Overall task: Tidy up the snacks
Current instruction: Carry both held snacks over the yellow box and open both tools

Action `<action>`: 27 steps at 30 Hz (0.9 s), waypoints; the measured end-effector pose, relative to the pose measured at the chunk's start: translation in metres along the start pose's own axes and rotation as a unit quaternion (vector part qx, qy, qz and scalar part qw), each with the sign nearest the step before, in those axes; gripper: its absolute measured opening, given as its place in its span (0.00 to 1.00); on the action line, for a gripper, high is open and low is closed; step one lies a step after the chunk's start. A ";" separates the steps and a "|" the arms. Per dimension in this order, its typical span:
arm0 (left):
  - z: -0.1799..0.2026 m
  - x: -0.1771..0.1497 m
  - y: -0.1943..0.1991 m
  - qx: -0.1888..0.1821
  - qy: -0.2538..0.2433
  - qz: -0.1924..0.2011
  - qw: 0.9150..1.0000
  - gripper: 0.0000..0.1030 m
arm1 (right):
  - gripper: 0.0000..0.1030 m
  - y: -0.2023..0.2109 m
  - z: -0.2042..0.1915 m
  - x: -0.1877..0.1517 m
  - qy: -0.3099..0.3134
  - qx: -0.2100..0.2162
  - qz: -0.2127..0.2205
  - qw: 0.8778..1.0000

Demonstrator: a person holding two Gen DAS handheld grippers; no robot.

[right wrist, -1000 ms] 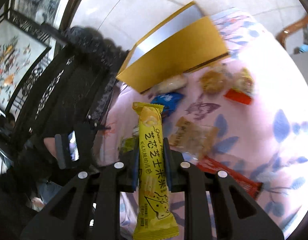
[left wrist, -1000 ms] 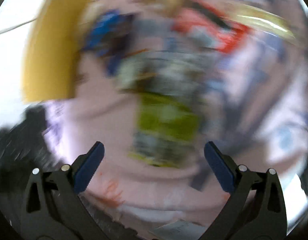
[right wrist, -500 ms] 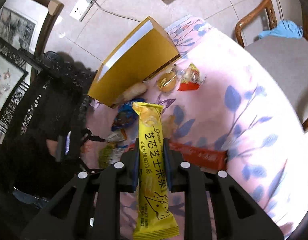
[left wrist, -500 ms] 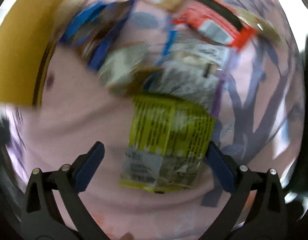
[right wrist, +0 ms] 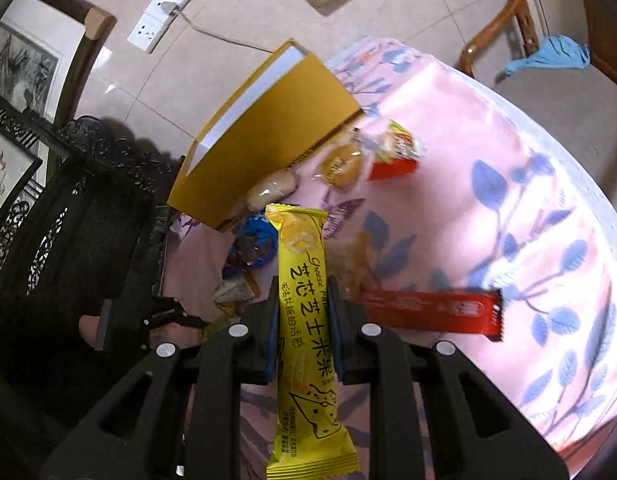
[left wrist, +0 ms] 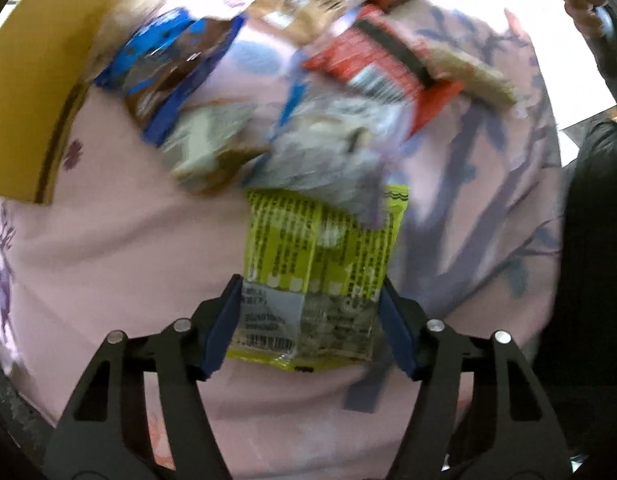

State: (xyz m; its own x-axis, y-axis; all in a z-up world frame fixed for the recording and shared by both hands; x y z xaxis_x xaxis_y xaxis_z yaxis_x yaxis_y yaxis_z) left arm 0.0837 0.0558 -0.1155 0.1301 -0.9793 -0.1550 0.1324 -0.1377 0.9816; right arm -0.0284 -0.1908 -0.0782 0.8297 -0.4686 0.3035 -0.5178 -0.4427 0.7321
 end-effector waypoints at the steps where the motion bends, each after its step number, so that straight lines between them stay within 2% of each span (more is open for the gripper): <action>1: 0.003 0.002 0.002 -0.010 -0.004 -0.001 1.000 0.64 | 0.20 -0.001 -0.002 0.002 0.002 0.000 0.000 1.000; 2: 0.003 0.002 0.004 -0.018 -0.007 -0.001 1.000 0.64 | 0.20 -0.003 -0.005 0.004 0.005 0.003 -0.001 1.000; 4: -0.007 0.000 0.010 -0.039 0.017 -0.011 0.999 0.63 | 0.20 -0.002 -0.008 0.008 0.009 0.014 -0.001 1.000; 5: -0.016 -0.004 0.018 -0.061 0.046 -0.002 0.997 0.63 | 0.20 0.000 -0.008 0.010 0.009 0.025 -0.001 1.000; 7: -0.035 -0.008 0.029 -0.072 0.075 0.014 0.995 0.63 | 0.20 0.002 -0.006 0.013 0.004 0.030 -0.006 1.000; 10: -0.044 -0.017 0.043 -0.044 0.087 -0.001 0.995 0.63 | 0.20 0.007 -0.004 0.022 0.005 0.023 -0.014 1.000; 12: -0.051 -0.029 0.049 -0.033 0.108 -0.012 0.993 0.63 | 0.20 0.012 0.001 0.030 0.001 0.039 -0.013 0.999; 15: -0.074 -0.031 0.067 -0.037 0.168 -0.007 0.985 0.63 | 0.20 0.020 0.005 0.046 0.016 0.059 -0.008 0.998; 18: -0.091 -0.036 0.088 -0.014 0.198 -0.006 0.980 0.63 | 0.20 0.023 0.008 0.065 0.042 0.064 -0.020 0.997; 20: -0.092 -0.032 0.100 -0.001 0.228 0.003 0.974 0.63 | 0.20 0.021 0.010 0.078 0.050 0.077 -0.035 0.995; 21: -0.095 -0.032 0.113 0.003 0.255 0.020 0.967 0.63 | 0.20 0.019 0.010 0.087 0.058 0.079 -0.042 0.994; 23: -0.103 -0.038 0.129 0.005 0.279 0.038 0.960 0.63 | 0.20 0.015 0.007 0.104 0.079 0.076 -0.055 0.992; 24: -0.106 -0.036 0.140 0.034 0.287 0.039 0.957 0.63 | 0.20 0.013 0.004 0.111 0.091 0.063 -0.060 0.992; 26: -0.105 -0.014 0.149 0.045 0.325 0.070 0.942 0.63 | 0.20 0.013 -0.008 0.128 0.129 0.020 -0.060 0.990; 27: -0.112 -0.014 0.165 0.053 0.362 0.102 0.925 0.63 | 0.20 0.015 -0.019 0.140 0.158 0.015 -0.052 0.986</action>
State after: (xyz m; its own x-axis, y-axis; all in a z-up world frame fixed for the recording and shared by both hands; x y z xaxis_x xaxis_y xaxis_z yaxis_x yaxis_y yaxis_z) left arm 0.2135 0.0638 0.0357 0.7710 -0.6356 0.0382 -0.0596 -0.0124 0.9981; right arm 0.0838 -0.2485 -0.0127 0.9000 -0.1605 0.4053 -0.4283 -0.4997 0.7529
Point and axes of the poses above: each gripper's, at about its wrist camera, not at the fingertips, and y roughly against the way its jaws point, z to its right, x to its top, the point moved 2 cm from there along -y, roughly the way its jaws point, and after that the axes turned 15 degrees about -z, right-handed, at the moved point
